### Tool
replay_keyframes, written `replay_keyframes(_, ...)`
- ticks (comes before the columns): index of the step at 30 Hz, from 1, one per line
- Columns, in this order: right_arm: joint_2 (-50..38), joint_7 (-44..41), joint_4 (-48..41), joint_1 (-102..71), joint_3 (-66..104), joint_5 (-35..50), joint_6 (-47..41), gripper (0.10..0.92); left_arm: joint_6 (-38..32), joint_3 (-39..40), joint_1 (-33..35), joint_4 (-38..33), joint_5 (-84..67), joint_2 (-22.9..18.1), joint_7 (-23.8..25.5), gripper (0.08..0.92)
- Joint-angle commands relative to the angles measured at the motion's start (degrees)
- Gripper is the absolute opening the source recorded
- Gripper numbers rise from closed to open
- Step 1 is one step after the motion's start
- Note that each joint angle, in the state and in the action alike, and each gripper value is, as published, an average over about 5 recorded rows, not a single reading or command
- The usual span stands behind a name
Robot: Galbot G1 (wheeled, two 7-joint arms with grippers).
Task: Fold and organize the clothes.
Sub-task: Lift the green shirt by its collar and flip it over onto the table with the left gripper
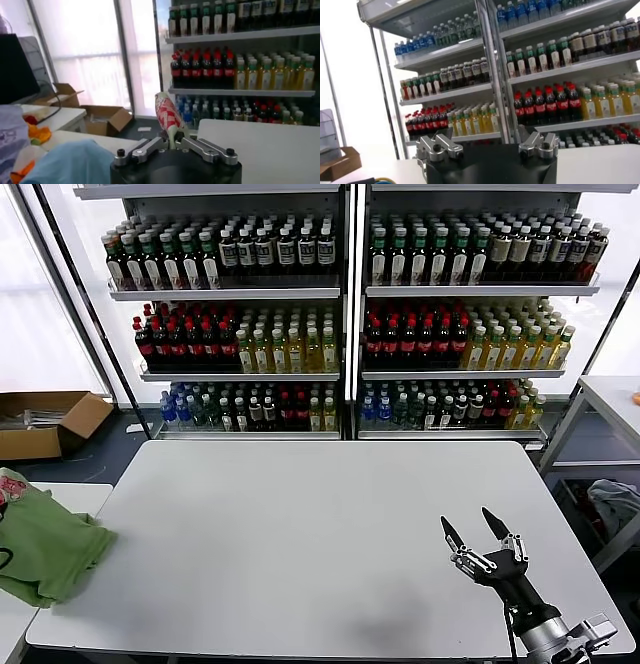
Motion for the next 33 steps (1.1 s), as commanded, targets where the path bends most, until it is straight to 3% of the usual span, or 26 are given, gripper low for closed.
replay_keyframes(1,0.12,0.19,0.48,-0.17,0.65,0.91,0.08,0.823,0.68,14.08,-0.24,-11.66,7.42,-5.6,-1.74,0.116)
replay_keyframes(9,0.34,0.19,0.79,-1.25,3.19,1.11,0.22,0.823,0.83,39.02,-0.34,-19.85,11.3,-12.85,-8.56,0.116)
replay_keyframes(15,0.53,0.29,1.21,-2.29,4.88,1.21,0.09,0.823,0.85,52.66,-4.24,-18.71,6.63,-16.74,-13.04,0.116)
replay_keyframes(22,0.25,0.35,2.57,-4.05,5.35,0.55,-0.51,0.823,0.81,58.54,-13.28,-13.89,-1.83,-17.61,-17.07,0.116)
replay_keyframes(28,0.63,1.93,2.6,-3.76,0.67,-2.04,-2.32,0.823,0.74,60.95,-15.79,-12.36,-3.72,-15.93,-16.56,0.133)
replay_keyframes(33,0.31,4.45,1.76,-2.59,-4.19,-4.99,-5.97,0.823,0.72,61.6,-16.25,-12.75,-3.53,-16.34,-16.12,0.195)
